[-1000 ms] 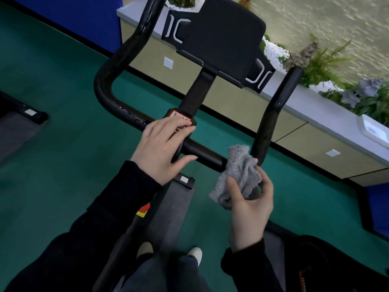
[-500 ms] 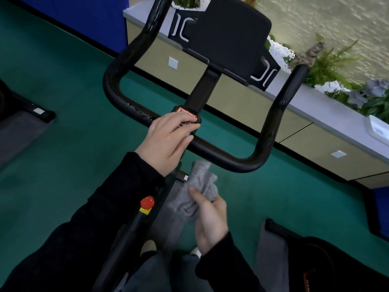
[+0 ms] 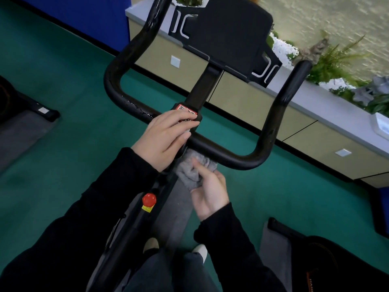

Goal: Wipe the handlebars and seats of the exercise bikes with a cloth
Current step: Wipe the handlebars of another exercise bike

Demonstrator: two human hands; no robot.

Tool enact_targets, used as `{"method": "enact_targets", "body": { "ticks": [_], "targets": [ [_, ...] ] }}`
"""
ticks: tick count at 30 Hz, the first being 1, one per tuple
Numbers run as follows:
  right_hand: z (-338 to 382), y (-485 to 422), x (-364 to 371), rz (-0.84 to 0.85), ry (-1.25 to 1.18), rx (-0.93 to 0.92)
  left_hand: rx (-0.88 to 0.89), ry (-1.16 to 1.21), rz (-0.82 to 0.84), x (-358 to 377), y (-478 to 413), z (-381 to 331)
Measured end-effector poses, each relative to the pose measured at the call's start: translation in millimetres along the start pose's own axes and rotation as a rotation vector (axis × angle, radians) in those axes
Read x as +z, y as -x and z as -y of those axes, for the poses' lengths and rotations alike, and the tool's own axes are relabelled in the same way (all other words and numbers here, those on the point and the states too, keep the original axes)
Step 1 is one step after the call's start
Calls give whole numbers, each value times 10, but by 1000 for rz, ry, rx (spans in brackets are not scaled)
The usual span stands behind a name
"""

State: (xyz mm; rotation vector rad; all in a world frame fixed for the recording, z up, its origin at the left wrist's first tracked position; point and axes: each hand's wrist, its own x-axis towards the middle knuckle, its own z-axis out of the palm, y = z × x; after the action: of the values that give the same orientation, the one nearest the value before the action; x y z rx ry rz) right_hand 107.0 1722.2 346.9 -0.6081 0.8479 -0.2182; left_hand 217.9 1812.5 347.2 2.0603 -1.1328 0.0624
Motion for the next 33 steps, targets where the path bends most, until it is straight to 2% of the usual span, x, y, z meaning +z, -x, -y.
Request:
{"method": "enact_targets", "body": {
  "ticks": [3, 7, 11, 14, 18, 26, 30, 33],
  "targets": [
    [54, 53, -152, -48, -15, -68, 8, -7, -1, 15, 7, 18],
    [7, 76, -173, -91, 81, -191, 19, -20, -18, 29, 19, 8],
    [-126, 13, 35, -81, 190, -231, 41, -25, -12, 29, 14, 27],
    [-107, -1, -4, -88, 177, -239, 63, -21, 0, 31, 2, 53],
    [-12, 36, -199, -189, 163, -296, 80, -21, -31, 56, 4, 76],
    [-77, 59, -180, -212, 450, -436, 90, -50, -48, 80, 16, 104],
    [-84, 60, -259, -245, 398, -440, 101, -46, -52, 77, 13, 97],
    [-88, 37, -269, -172, 281, -399, 100, -42, -51, 73, 11, 89]
  ]
}}
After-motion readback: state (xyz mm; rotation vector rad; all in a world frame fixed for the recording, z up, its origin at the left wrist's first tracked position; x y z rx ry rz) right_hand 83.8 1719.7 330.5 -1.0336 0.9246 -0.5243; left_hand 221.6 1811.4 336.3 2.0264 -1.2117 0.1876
